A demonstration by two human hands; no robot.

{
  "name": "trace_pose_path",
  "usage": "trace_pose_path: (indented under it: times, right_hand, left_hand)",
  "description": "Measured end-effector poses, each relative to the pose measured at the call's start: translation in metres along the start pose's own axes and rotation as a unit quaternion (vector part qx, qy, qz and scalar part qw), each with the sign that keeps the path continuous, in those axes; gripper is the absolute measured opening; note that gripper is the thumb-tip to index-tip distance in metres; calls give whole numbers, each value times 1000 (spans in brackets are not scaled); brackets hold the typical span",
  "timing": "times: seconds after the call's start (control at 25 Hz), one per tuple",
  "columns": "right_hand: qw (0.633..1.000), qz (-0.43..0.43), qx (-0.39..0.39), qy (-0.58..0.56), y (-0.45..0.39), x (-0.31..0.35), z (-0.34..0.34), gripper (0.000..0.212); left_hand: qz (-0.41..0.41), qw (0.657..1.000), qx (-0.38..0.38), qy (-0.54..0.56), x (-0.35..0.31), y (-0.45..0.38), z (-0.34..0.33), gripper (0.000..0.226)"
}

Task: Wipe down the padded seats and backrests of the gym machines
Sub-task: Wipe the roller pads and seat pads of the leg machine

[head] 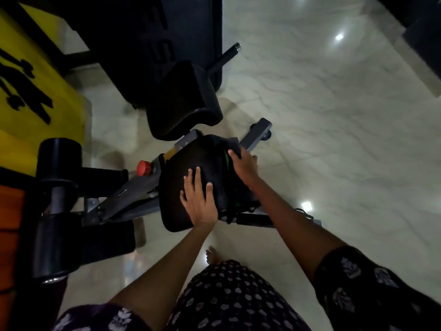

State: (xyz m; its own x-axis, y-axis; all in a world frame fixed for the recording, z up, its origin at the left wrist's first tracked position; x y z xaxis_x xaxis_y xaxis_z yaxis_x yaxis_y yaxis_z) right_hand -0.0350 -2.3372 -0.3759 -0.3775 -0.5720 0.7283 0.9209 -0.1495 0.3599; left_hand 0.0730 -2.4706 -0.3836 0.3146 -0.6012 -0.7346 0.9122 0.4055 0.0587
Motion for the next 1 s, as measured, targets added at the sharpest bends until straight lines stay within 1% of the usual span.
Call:
trace_pose_path:
  times: [0.08,0.12,0.16,0.2,0.24,0.28,0.36,0.48,0.56,0.6,0.72,0.84,0.92,1.0]
  right_hand:
    - [997,78,-4,23,2,21,-5,49]
    - [989,141,-4,48,15,28,-7,53]
    - [974,211,-1,78,32,31,-10,56]
    - [958,267,-10,106,55,24,-12,56]
    - [946,299,-19,128,76,14,-12,56]
    - [943,302,-23,137,86,4,-13,55]
    - [952,277,-8,130,70,2,-14,56]
    - [955,264,4,136,10,37,-17,51]
    - [958,238,32,154,-27,61,-19,49]
    - [955,243,41,165,-35,67,-22,50]
    - [934,311,48,170,-13,54,-20,51]
    - [917,371,71,129,47,0,-8,51]
    - [908,399,75,102,68,-25,0,50]
    - [902,413,77,105,55,-21,-2,48]
  left_hand:
    - [-6,1000,-9,9,0,-1,-1,65]
    - [-1,1000,-14,11,2,-2,-1,65]
    - [8,1000,-23,11,5,-1,-1,65]
    - [0,1000,-23,11,4,1,0,66]
    - [-7,1000,-19,17,5,4,0,66]
    - [-6,999,-18,28,7,5,0,66]
    - [5,999,-18,46,8,3,0,63]
    - [10,999,-11,51,4,-1,0,59]
    - [21,998,-5,51,1,-2,2,56]
    - [24,998,-10,56,0,0,3,54]
    - [42,996,-31,70,-1,4,7,54]
    - [105,990,-77,58,7,6,7,67]
    - [160,981,-89,56,11,7,6,60]
    - [204,976,-75,35,13,11,2,47]
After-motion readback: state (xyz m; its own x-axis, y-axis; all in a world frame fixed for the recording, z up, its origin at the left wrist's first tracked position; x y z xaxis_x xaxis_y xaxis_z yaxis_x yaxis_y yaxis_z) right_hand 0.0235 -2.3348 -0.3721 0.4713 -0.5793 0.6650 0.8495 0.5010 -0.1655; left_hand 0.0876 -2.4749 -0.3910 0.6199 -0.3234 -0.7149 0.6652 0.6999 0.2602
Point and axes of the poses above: each hand's wrist, its own y-axis away from the middle knuckle, its own z-axis out of the back of the hand, x = y × z, the point moved 4 cm from there along -y, towards the middle knuckle
